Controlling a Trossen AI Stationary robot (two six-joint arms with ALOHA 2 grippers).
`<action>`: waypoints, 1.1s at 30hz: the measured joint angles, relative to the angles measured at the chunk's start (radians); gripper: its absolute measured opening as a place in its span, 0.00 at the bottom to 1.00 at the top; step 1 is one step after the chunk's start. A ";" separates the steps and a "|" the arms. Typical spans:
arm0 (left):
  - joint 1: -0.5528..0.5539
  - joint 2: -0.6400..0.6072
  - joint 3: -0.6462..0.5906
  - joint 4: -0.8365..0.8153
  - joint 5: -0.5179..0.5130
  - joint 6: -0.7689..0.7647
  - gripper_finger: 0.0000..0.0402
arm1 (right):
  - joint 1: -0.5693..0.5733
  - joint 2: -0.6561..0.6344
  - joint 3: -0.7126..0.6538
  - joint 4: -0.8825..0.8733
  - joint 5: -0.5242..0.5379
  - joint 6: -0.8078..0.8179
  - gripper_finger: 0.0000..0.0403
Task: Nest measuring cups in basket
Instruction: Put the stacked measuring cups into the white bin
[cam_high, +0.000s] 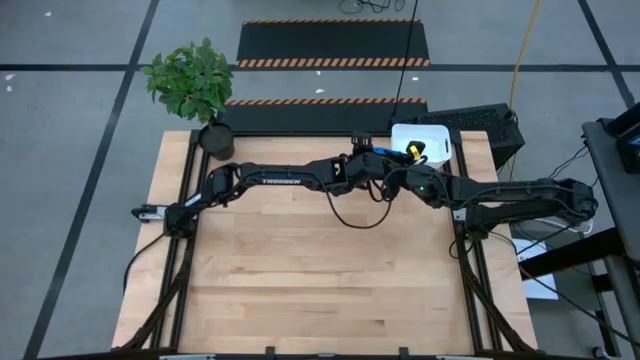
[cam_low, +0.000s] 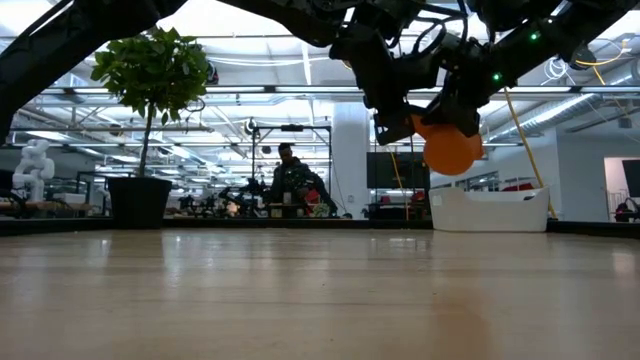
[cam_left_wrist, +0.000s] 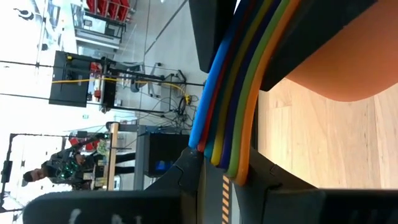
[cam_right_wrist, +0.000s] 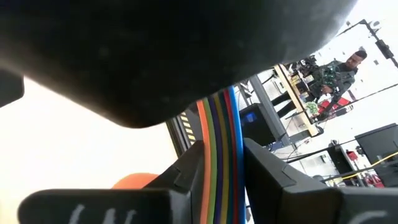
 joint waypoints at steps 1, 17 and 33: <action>0.000 0.000 0.000 0.000 0.000 -0.001 0.14 | 0.000 0.000 0.000 0.000 0.000 0.000 0.19; 0.000 -0.002 0.000 0.005 0.031 -0.001 0.02 | 0.001 0.001 0.000 0.006 -0.014 0.016 0.34; -0.002 -0.002 0.000 0.004 0.017 -0.002 0.01 | 0.001 0.001 0.001 -0.012 0.004 0.013 0.18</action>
